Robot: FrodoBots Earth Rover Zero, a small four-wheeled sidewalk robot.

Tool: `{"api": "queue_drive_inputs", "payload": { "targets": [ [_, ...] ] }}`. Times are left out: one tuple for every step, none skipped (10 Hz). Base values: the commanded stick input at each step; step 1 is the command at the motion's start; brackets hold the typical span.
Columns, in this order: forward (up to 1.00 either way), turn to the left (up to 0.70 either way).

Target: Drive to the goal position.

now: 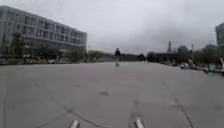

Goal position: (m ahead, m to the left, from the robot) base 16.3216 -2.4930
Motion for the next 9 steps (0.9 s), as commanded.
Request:
{"api": "queue_drive_inputs", "payload": {
  "targets": [
    [1.00, 0.01],
    [1.00, 0.01],
    [1.00, 0.01],
    [1.00, 0.01],
    [1.00, 0.01],
    [1.00, 0.01],
    [1.00, 0.01],
    [1.00, 0.01],
    [1.00, 0.01]
  ]
}}
